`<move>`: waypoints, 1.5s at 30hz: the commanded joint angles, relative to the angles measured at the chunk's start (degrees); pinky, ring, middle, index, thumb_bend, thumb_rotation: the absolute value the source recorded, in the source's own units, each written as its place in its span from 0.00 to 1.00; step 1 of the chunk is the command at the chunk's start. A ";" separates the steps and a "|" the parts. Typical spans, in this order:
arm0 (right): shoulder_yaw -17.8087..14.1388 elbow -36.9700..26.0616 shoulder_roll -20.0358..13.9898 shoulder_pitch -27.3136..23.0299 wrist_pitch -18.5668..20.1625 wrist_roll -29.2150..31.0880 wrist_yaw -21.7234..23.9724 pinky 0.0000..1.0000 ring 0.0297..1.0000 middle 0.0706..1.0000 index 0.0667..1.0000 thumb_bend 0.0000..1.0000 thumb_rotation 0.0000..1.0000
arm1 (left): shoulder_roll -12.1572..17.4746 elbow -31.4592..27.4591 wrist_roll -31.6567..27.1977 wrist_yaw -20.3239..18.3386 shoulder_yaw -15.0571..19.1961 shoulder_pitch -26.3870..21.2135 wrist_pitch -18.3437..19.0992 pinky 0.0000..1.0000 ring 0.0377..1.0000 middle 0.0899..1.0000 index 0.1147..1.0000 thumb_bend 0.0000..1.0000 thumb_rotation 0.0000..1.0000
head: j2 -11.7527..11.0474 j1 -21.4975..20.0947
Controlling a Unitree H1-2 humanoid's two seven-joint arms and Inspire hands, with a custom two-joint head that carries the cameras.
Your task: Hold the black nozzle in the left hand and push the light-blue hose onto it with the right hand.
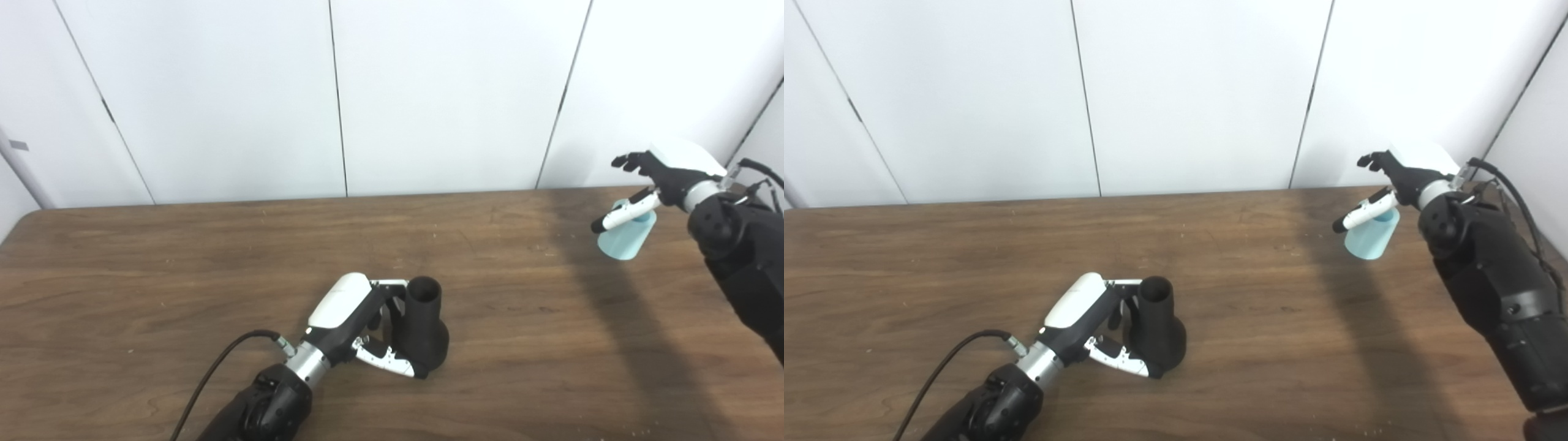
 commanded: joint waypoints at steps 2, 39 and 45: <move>0.43 0.41 -1.69 -3.90 -1.84 -1.03 -1.80 0.67 0.82 0.82 0.82 1.00 0.40 | 2.88 5.42 5.23 -4.99 -1.23 3.96 6.38 0.39 0.38 0.40 0.42 0.52 0.08 | 0.11 0.05; 0.31 4.33 -1.23 -3.63 -1.64 -1.28 -6.60 0.53 0.65 0.73 0.77 0.96 0.15 | 3.44 4.95 6.49 -5.26 -1.48 4.24 6.05 0.40 0.39 0.41 0.42 0.52 0.08 | 0.74 0.14; 0.54 4.45 -1.26 -3.78 -1.59 -0.89 -5.45 0.53 0.65 0.73 0.77 0.96 0.16 | 3.46 4.57 6.71 -5.57 -1.55 4.29 6.48 0.40 0.39 0.41 0.42 0.52 0.08 | 1.02 0.32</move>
